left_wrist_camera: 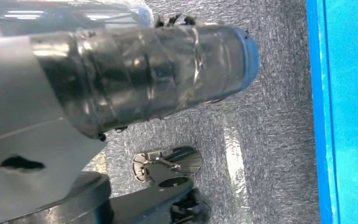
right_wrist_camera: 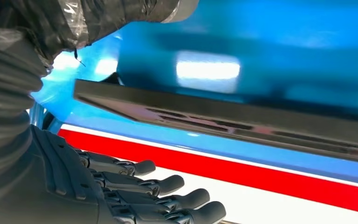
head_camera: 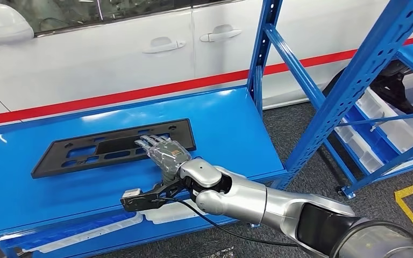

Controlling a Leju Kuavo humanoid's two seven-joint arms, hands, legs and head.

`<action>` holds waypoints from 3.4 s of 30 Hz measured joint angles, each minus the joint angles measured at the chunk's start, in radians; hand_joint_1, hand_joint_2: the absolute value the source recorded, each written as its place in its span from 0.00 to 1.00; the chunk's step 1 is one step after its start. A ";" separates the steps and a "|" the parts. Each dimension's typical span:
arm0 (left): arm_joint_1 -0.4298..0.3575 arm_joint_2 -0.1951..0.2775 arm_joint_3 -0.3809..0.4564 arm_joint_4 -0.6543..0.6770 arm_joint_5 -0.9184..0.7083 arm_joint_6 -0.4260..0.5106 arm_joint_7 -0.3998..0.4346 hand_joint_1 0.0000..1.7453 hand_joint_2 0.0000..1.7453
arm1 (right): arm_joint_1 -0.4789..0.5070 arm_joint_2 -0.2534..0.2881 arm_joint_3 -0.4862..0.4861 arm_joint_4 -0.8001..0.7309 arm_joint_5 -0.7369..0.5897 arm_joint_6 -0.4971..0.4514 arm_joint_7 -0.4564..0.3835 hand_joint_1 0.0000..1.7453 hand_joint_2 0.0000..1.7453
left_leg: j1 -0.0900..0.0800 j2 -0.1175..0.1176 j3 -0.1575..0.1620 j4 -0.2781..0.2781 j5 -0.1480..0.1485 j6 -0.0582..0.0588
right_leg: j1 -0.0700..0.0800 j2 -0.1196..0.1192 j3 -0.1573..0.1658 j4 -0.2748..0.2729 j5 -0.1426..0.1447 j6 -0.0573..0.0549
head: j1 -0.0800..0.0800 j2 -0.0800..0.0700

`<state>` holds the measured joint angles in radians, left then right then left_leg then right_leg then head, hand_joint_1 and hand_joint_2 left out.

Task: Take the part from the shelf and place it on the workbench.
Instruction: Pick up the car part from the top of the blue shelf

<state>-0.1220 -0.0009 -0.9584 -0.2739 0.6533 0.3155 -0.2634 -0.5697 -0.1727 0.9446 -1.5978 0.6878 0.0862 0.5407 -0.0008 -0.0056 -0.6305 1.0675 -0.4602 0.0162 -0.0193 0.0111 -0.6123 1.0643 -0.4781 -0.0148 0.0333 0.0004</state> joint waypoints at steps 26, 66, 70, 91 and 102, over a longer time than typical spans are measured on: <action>-0.001 -0.002 0.000 0.000 -0.009 -0.008 0.005 0.00 0.00 | 0.026 0.007 -0.002 0.052 0.000 0.033 -0.003 0.00 1.00 | 0.008 0.001 -0.095 0.222 -0.109 -0.027 | 0.001 -0.006 0.007 -0.013 0.008 -0.014 | 0.001 0.000; -0.002 -0.001 0.000 0.000 0.012 -0.070 -0.068 0.00 0.00 | 0.027 0.009 -0.002 0.056 -0.060 0.058 -0.021 1.00 1.00 | -0.001 0.000 0.043 -0.071 0.014 0.015 | -0.001 -0.003 0.003 -0.011 0.001 0.027 | 0.004 0.000; -0.003 -0.001 0.000 0.000 0.012 -0.071 -0.070 0.00 0.00 | 0.031 0.008 -0.002 0.055 -0.060 0.056 -0.021 1.00 1.00 | -0.001 0.003 0.050 -0.084 0.020 0.028 | 0.001 -0.005 -0.095 0.199 -0.101 0.034 | 0.004 0.000; 0.002 -0.002 0.001 0.000 0.012 -0.062 -0.075 0.00 0.00 | 0.036 0.010 -0.002 0.014 -0.019 -0.014 -0.040 0.00 1.00 | 0.011 0.000 -0.011 0.045 -0.015 -0.021 | -0.004 -0.003 0.011 -0.018 0.009 -0.002 | 0.002 0.000; -0.006 -0.003 0.001 0.000 -0.005 -0.065 -0.060 0.00 0.00 | 0.040 0.019 -0.002 0.050 0.000 -0.005 -0.043 0.00 1.00 | 0.002 0.000 0.038 -0.069 0.015 0.024 | 0.001 -0.006 -0.107 0.222 -0.104 0.033 | 0.003 0.000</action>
<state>-0.1278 -0.0041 -0.9575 -0.2739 0.6483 0.2506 -0.3238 -0.5296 -0.1536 0.9426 -1.5477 0.6879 0.0811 0.4977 0.0015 -0.0060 -0.5927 0.9981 -0.4454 0.0402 -0.0185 0.0048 -0.7195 1.2861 -0.5824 0.0177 0.0364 0.0004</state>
